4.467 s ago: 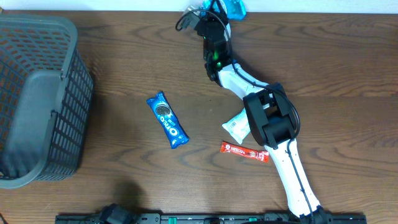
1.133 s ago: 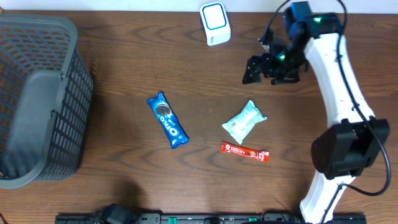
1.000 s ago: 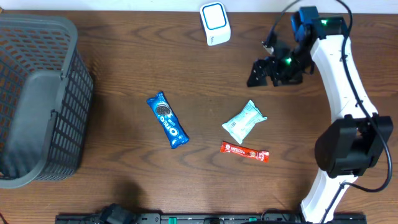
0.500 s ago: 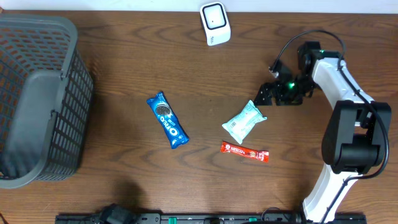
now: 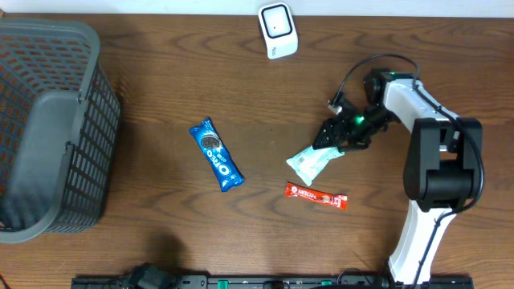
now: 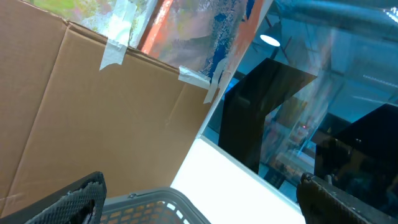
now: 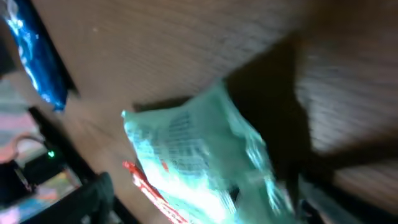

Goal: Scan the item barcode
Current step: 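Lower the right gripper onto the green wipes pack and grasp it, then lift the wipes pack and carry it up to the scanner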

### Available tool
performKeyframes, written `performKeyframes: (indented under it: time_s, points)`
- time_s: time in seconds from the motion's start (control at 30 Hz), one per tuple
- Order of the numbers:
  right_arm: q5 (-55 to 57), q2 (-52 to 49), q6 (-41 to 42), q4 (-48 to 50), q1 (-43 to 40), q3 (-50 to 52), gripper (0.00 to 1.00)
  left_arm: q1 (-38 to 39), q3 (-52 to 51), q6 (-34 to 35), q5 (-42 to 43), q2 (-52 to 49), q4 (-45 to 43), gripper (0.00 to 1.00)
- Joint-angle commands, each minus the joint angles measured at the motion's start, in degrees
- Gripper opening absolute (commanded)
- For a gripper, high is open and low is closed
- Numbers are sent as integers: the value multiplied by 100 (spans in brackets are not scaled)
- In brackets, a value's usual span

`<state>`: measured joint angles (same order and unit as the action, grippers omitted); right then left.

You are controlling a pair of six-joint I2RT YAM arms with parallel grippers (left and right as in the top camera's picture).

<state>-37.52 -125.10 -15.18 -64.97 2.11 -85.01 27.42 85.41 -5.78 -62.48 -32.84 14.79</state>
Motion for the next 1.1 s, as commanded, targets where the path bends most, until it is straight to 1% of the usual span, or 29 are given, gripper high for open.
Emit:
performKeyframes:
  time_s: [0.0,0.03,0.1,0.13,0.2,0.27,0.3,0.37,0.43,0.53,0.6,0.8,0.9,0.97,1.0,1.03,1.07]
  points:
    - [885,-610,-83,105,55,313,58,-24,4,52,-13,57,-22,98]
    - [907,-616,-151,151,31,372,47,-24,4,52,-13,57,-22,98]
    - [883,-616,-181,208,-13,415,28,-24,4,52,-13,57,-22,98]
    - [846,-616,-181,221,-31,415,21,-24,4,52,-13,57,-22,98]
    - [669,-597,-243,216,-31,413,13,-24,4,52,-13,57,-22,98]
    - [286,-566,-400,195,-28,411,6,-24,4,50,-13,57,-22,98]
    - [48,-555,-444,170,-28,398,1,-24,4,52,-13,57,-22,98]
    - [-472,-483,-614,-4,-31,339,1,-24,4,52,-13,57,-22,98]
    - [-1088,-328,-1019,-295,-35,254,1,-24,4,52,-13,57,-22,98]
    - [-1969,98,-1698,-859,-37,98,1,-24,4,52,-13,57,-22,98]
    - [-2291,424,-1950,-1130,-37,20,1,-24,4,52,-13,57,-22,98]
    - [-2750,1700,-1961,-1314,-31,-44,2,-24,4,52,-13,57,-22,98]
    - [-2511,2376,-1847,-726,-13,-46,2,-24,4,52,-13,57,-22,98]
    - [-1849,2765,-1137,162,31,-46,2,-24,4,52,-13,57,-22,98]
    - [-1113,2944,-490,793,87,-44,2,-24,4,52,-13,57,-22,98]
    - [-457,3056,-55,1233,138,-44,2,-24,4,50,-13,57,-22,98]
    - [507,3167,422,1794,236,-44,2,-24,4,52,-13,57,-22,98]
